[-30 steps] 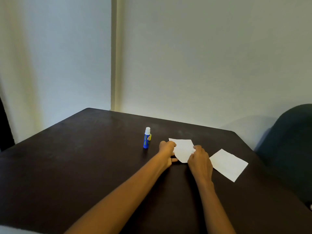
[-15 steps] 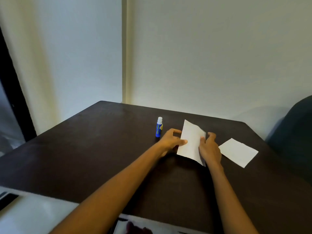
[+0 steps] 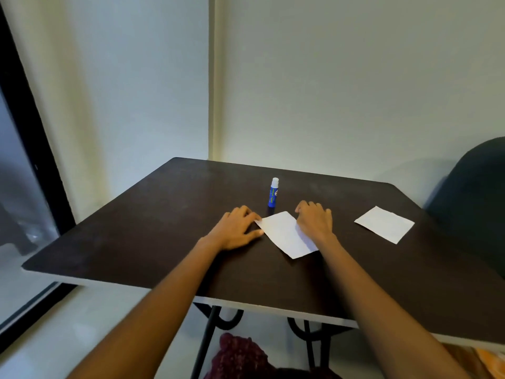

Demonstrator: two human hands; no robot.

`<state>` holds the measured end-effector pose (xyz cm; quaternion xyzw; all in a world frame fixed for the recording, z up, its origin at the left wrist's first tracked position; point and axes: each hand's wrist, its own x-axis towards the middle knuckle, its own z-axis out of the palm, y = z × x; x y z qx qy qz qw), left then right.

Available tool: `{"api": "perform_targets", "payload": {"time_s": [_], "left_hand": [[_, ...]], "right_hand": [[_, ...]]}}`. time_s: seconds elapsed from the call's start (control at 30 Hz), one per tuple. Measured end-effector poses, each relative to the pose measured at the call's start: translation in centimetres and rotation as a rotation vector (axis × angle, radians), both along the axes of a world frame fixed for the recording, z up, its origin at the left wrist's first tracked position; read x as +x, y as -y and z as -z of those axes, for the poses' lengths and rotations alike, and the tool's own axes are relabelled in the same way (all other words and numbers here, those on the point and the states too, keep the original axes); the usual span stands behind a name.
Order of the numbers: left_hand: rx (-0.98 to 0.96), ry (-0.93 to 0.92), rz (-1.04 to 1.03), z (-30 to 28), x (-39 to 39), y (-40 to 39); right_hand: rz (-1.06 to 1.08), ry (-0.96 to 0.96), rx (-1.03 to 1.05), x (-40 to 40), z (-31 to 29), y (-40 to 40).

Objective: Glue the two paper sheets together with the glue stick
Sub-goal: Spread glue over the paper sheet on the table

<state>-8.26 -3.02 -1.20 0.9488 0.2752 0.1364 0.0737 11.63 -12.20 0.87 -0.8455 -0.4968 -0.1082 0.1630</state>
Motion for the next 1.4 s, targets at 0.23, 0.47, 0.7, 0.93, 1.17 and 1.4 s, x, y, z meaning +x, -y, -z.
{"api": "perform_targets", "payload": {"time_s": [0.23,0.47,0.7,0.93,1.17,1.4], "left_hand": [[-0.043,-0.007,-0.007,0.6,0.7,-1.0],[-0.012,-0.141,0.02,1.1,1.8,-2.8],[-0.059,-0.004,-0.008,0.8,2.3,-3.8],[0.102,0.105,0.058,0.4,1.5,-3.3],[0.13,0.018,0.032,0.9,1.2,-2.7],[0.107,-0.034,0.008,1.2,1.2,-2.6]], "right_hand": [[-0.012,-0.322,0.091,-0.3,-1.1,-4.2],[-0.055,-0.432,0.156,-0.8,0.5,-7.7],[-0.149,-0.764,0.578,0.1,0.8,-6.1],[-0.278,-0.97,0.653,0.3,-0.7,-4.3],[-0.285,-1.196,0.83,-0.8,-0.9,-3.2],[-0.229,-0.923,0.733,-2.4,-1.0,-3.9]]}}
